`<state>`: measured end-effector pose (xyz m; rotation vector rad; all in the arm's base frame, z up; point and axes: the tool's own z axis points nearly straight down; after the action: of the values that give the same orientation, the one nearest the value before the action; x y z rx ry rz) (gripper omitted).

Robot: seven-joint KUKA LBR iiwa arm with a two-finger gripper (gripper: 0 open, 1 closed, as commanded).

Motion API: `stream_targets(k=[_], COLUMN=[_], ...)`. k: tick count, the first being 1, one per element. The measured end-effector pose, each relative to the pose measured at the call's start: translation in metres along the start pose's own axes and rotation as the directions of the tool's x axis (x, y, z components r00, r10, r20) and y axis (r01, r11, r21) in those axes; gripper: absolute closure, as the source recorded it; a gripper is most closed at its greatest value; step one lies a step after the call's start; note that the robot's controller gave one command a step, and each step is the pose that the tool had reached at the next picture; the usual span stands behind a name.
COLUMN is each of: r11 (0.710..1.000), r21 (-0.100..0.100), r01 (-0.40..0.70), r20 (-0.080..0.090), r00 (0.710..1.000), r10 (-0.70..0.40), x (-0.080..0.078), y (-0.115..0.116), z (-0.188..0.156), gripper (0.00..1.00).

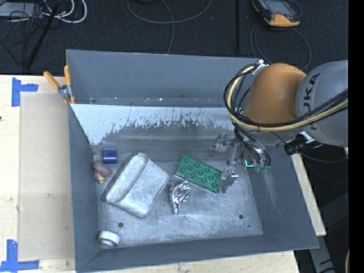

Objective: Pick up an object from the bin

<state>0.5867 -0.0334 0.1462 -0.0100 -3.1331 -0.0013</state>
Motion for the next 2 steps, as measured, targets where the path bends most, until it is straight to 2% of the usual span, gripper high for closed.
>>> stream_targets(k=[1, 2], r11=[0.999, 0.999], r21=[-0.001, 0.0], r01=[-0.042, -0.04], r20=[0.014, 0.023], r00=[0.999, 0.999], r10=[0.042, 0.04], x=[-0.0349, -0.0371], y=[0.0172, 0.0168], z=[0.0752, 0.0704], gripper=[0.0, 1.0])
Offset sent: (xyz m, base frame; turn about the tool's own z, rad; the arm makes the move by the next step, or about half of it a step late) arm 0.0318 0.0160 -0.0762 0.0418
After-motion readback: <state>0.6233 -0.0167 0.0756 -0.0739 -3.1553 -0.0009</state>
